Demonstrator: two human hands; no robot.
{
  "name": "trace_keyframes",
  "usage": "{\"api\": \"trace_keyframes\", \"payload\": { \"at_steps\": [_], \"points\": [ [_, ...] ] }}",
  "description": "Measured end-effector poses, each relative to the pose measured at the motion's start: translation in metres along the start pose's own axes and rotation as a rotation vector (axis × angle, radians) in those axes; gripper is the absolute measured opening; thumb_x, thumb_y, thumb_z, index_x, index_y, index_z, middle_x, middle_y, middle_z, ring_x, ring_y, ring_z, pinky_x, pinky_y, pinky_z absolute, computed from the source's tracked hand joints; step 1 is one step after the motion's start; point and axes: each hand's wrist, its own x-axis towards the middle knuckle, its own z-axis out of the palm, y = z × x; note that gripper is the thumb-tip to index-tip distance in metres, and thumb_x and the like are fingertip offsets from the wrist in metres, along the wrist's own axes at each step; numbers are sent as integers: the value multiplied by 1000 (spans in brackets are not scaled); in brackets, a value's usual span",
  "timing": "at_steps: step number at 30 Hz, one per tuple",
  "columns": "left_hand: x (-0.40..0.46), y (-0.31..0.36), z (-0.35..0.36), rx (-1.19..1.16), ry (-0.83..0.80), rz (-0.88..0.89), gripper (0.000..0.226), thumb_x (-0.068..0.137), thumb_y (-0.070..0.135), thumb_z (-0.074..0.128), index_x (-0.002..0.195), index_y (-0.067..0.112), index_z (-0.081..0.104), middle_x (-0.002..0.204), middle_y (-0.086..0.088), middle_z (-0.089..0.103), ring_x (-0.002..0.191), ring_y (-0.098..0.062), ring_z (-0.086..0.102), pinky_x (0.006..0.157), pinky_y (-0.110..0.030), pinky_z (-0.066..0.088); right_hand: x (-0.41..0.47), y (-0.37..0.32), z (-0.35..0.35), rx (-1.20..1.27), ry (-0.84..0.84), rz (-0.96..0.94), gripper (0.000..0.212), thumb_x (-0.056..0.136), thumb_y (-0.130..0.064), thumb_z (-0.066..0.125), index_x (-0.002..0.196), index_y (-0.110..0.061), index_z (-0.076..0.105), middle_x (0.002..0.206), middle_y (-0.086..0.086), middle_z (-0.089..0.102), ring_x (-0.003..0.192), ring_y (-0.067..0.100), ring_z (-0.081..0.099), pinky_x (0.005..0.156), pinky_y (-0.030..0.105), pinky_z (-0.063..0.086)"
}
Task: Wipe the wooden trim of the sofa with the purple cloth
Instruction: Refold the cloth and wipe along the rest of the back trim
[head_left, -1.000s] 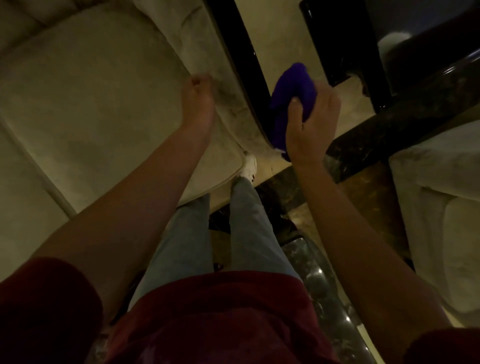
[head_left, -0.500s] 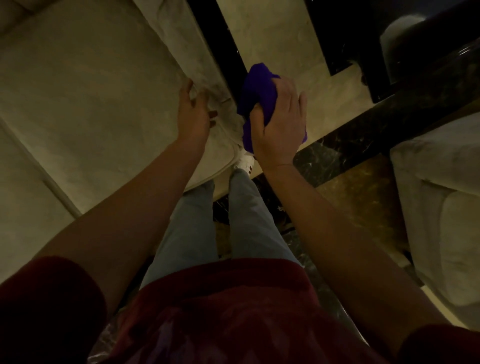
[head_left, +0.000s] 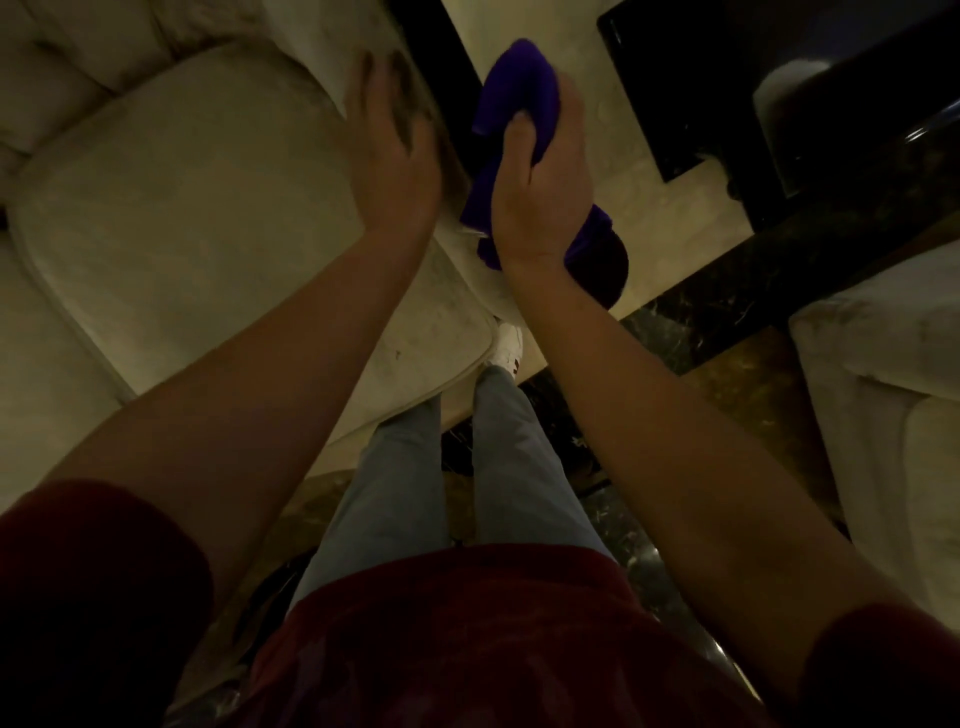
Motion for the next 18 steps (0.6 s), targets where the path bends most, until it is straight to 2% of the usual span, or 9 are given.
{"api": "trace_keyframes", "payload": {
  "at_steps": [2, 4, 5, 7, 10, 12, 14, 16, 18],
  "points": [
    [2, -15, -6, 95, -82, 97, 61, 92, 5, 47, 152, -1, 37, 163, -26, 25, 151, -33, 30, 108, 1, 15, -8, -2, 8, 0, 4, -57, 52, 103, -26, 47, 147, 0, 49, 140, 14, 62, 124, 22, 60, 98, 4, 36],
    [1, -25, -10, 116, -118, 146, 66, 88, 0, 48, 153, 0, 36, 165, -27, 20, 152, -28, 27, 110, -3, 19, -26, 6, 1, -51, -29, -124, 55, 103, -26, 51, 150, 2, 44, 147, 18, 55, 130, 22, 54, 103, 5, 34],
    [2, -26, -14, 114, -126, 153, 68, 87, -1, 48, 154, 2, 36, 165, -26, 20, 151, -21, 27, 108, -4, 23, -34, 10, 0, -103, -57, -147, 57, 103, -27, 52, 151, 1, 43, 150, 19, 52, 132, 22, 53, 104, 11, 37],
    [1, -29, -19, 118, -130, 156, 68, 85, -1, 49, 152, 4, 40, 165, -24, 22, 145, -11, 27, 105, -4, 28, -49, 18, -6, -168, -106, -158, 60, 102, -30, 54, 154, -1, 41, 155, 20, 45, 136, 27, 51, 107, 33, 48],
    [14, -26, -31, 172, -64, 189, 58, 82, 3, 54, 139, 2, 55, 154, -24, 42, 139, -27, 46, 111, -22, 38, -46, 11, 4, -186, -59, -93, 60, 100, -31, 53, 154, -8, 40, 153, 17, 47, 133, 26, 52, 100, 50, 52],
    [32, -26, -43, 218, 28, 196, 53, 81, 7, 57, 133, -1, 59, 147, -24, 48, 135, -33, 50, 113, -33, 39, -35, 0, 12, -151, -1, -41, 60, 99, -31, 53, 154, -11, 39, 150, 15, 49, 131, 26, 54, 100, 51, 52],
    [68, -31, -61, 226, 117, 176, 57, 82, 11, 55, 138, 2, 56, 151, -23, 44, 141, -32, 45, 117, -33, 35, -20, -15, 32, -152, 7, -73, 60, 100, -30, 54, 154, -9, 40, 149, 17, 49, 133, 28, 52, 105, 49, 49],
    [92, -35, -69, 224, 132, 172, 60, 84, 14, 53, 143, 6, 52, 155, -22, 40, 145, -30, 41, 118, -32, 35, -10, -28, 42, -182, 10, -134, 59, 100, -31, 55, 153, -9, 43, 151, 19, 48, 133, 30, 52, 108, 44, 47],
    [107, -35, -66, 244, 56, 153, 63, 89, 20, 54, 149, 7, 45, 160, -22, 33, 149, -32, 35, 120, -36, 33, -1, -39, 53, -260, -21, -209, 59, 99, -33, 55, 153, -11, 46, 152, 21, 47, 133, 32, 52, 107, 44, 47]
  ]
}}
